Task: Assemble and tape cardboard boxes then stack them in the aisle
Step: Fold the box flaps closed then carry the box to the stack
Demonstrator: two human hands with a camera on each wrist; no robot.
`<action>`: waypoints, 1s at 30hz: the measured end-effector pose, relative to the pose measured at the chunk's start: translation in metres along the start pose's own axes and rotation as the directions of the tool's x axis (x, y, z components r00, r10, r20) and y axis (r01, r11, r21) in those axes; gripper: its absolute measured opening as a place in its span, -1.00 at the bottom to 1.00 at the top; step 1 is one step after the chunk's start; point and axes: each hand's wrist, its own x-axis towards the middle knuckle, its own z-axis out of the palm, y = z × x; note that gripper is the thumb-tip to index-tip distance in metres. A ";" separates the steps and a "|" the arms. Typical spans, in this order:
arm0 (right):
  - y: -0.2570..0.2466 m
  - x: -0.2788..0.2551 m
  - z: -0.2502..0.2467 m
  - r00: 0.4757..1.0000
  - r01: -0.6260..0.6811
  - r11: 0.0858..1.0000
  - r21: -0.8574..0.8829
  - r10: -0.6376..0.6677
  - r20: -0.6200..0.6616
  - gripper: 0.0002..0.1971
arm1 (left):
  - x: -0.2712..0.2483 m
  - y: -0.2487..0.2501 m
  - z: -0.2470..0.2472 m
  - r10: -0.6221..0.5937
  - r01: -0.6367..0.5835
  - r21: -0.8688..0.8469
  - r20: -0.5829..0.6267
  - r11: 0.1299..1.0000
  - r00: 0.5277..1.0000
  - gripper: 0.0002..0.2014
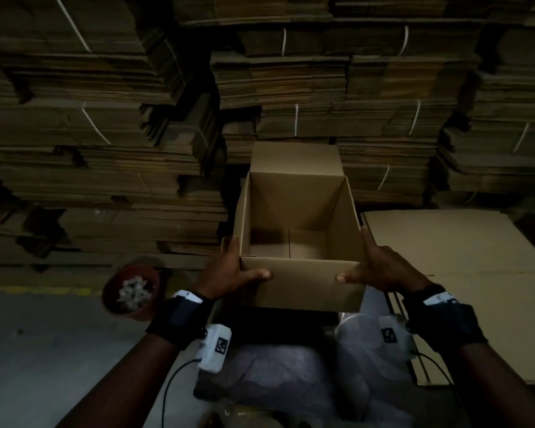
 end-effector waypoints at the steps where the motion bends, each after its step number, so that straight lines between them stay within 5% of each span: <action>1: -0.002 0.002 -0.003 1.000 -0.026 0.999 -0.031 0.027 0.014 0.30 | -0.002 0.005 0.004 0.005 -0.005 -0.010 -0.022 1.000 1.000 0.25; 5: -0.027 0.008 -0.015 0.992 -0.115 0.933 -0.341 0.125 0.008 0.03 | -0.007 0.030 0.019 -0.024 0.024 -0.003 -0.095 1.000 0.995 0.28; 9: -0.079 0.008 -0.014 0.992 0.130 0.946 -0.296 -0.124 0.037 -0.41 | -0.015 0.039 0.028 -0.101 0.104 0.018 -0.131 0.994 0.986 0.23; 14: -0.138 0.022 0.009 0.921 0.389 0.900 -0.197 -0.380 0.084 -0.78 | -0.034 0.020 0.016 -0.125 0.132 0.023 -0.191 0.991 0.974 0.08; 18: -0.156 0.035 0.035 0.902 0.421 0.899 -0.120 -0.401 0.157 -0.70 | -0.057 -0.007 0.014 -0.234 0.204 -0.120 -0.343 0.971 0.910 0.09; 21: -0.150 0.042 0.048 0.879 0.468 0.878 -0.096 -0.453 0.147 -0.69 | -0.070 -0.015 0.029 -0.347 0.279 -0.240 -0.325 0.930 0.879 0.18; 30: -0.122 0.009 -0.011 0.849 0.515 0.842 0.161 -0.527 0.042 -0.79 | -0.033 0.053 0.030 -0.206 0.179 -0.168 -0.160 0.969 0.965 -0.04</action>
